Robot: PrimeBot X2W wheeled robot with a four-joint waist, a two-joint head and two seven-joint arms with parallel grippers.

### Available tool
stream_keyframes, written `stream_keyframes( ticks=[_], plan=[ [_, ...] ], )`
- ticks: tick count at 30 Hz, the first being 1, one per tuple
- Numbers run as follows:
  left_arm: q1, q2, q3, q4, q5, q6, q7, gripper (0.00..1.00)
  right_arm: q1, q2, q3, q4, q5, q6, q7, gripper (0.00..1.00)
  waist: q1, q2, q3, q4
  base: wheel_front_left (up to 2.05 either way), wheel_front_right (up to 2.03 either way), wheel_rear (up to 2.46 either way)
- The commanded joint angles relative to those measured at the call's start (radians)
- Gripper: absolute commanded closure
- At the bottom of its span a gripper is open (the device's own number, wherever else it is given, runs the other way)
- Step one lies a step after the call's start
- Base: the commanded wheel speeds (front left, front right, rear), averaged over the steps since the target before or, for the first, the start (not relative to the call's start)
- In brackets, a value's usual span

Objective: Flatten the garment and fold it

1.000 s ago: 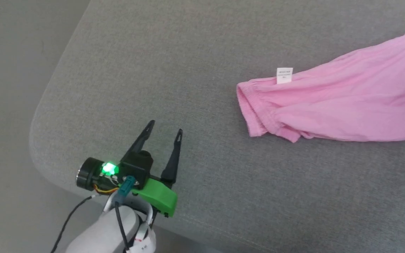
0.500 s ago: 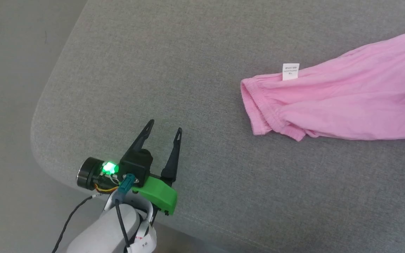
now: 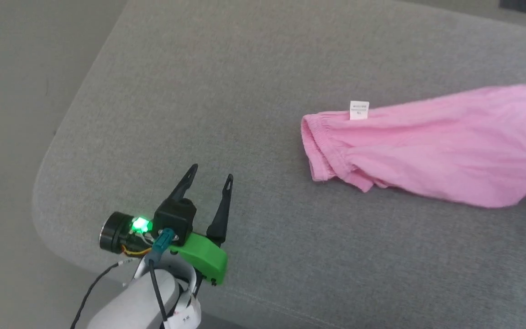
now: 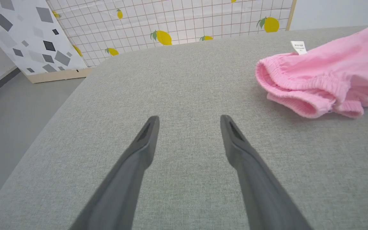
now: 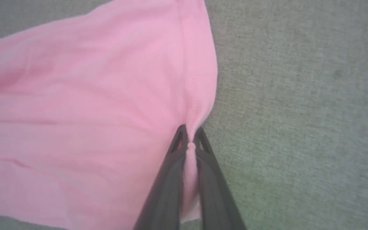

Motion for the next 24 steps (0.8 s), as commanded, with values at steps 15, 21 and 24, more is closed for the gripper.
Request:
stream_keyframes(
  ticks=[15, 21, 24],
  plan=[
    [0.057, 0.015, -0.014, -0.007, -0.034, -0.007, 0.017, 0.0, 0.311, 0.047, -0.325, 0.039, -0.045, 0.005, -0.115, 1.0, 0.0, 0.0, -0.117, -0.115, 0.0, 0.0, 0.0],
    [0.056, 0.019, -0.025, -0.019, -0.037, -0.011, 0.033, 0.0, 0.307, 0.117, -0.431, 0.018, -0.115, 0.005, -0.153, 1.0, 0.0, 0.0, -0.114, -0.129, 0.0, 0.0, 0.0],
    [0.064, 0.021, -0.029, -0.019, -0.044, -0.01, 0.042, 0.0, 0.276, 0.172, -0.477, -0.083, -0.124, 0.005, -0.133, 1.0, 0.0, 0.0, -0.13, -0.128, 0.0, 0.0, 0.0]
  ],
)
